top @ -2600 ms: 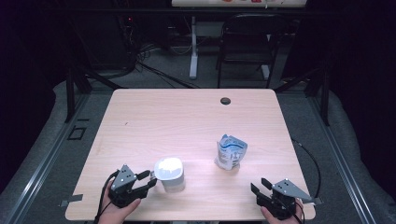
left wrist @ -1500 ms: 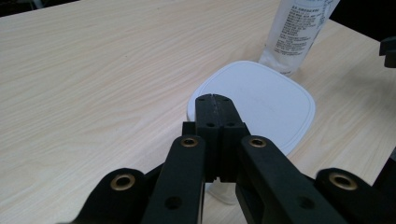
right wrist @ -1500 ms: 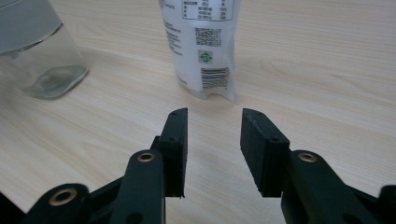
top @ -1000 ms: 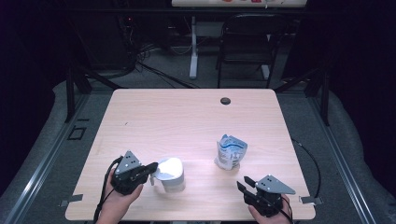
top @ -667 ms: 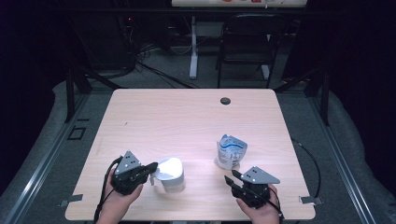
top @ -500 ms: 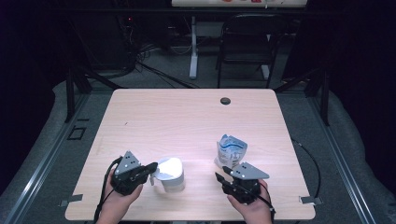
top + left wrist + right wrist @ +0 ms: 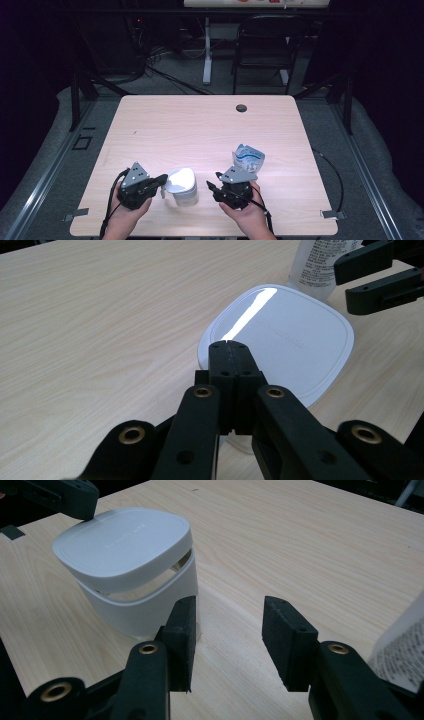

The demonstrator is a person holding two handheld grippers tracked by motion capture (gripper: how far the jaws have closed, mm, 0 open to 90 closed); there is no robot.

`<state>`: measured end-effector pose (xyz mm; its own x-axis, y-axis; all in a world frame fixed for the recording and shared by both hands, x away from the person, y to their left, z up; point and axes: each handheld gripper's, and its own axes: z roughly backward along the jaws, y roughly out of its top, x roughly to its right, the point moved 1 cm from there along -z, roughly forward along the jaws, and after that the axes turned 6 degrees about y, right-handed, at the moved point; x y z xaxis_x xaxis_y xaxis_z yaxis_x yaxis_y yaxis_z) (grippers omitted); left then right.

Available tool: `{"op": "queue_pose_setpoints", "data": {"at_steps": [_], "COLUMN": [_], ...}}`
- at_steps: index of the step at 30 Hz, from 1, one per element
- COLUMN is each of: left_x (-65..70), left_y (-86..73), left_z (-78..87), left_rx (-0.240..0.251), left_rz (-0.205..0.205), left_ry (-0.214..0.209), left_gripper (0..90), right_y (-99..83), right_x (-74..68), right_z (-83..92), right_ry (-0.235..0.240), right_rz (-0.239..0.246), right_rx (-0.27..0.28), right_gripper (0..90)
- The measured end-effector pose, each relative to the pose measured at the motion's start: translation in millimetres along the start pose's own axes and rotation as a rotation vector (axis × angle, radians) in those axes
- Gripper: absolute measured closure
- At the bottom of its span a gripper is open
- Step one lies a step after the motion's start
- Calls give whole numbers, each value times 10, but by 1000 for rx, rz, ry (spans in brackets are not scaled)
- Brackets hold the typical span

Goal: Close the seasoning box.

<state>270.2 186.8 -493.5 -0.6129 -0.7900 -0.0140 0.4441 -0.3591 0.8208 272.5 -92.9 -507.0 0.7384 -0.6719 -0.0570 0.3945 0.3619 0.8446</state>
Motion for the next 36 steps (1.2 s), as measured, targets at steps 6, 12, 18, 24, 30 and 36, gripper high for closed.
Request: {"op": "queue_pose_setpoints", "data": {"at_steps": [6, 12, 18, 24, 30, 36], "left_x": [-2, -3, -4, -7, -3, 10], "left_y": [-5, -7, -10, -9, -12, -11], "left_z": [-2, -1, 0, 4, 2, -4], "left_rx": [6, 7, 8, 3, 8, 13], "left_rz": [2, 2, 2, 1, 1, 4], "left_ry": [-2, -1, -2, -4, -4, -8], "left_gripper": [900, 900, 900, 900, 900, 900], "right_y": [41, 46, 48, 52, 72, 112], "right_x": [-17, -38, -82, -99, -116, -134], "right_z": [-100, -179, -223, -241, -245, -245], "right_ry": [12, 24, 29, 33, 33, 28], "right_rz": [-10, 6, 25, 36, 47, 67], "right_rx": [-2, -22, -25, -33, -42, -49], "right_gripper": [571, 565, 564, 563, 563, 564]}}
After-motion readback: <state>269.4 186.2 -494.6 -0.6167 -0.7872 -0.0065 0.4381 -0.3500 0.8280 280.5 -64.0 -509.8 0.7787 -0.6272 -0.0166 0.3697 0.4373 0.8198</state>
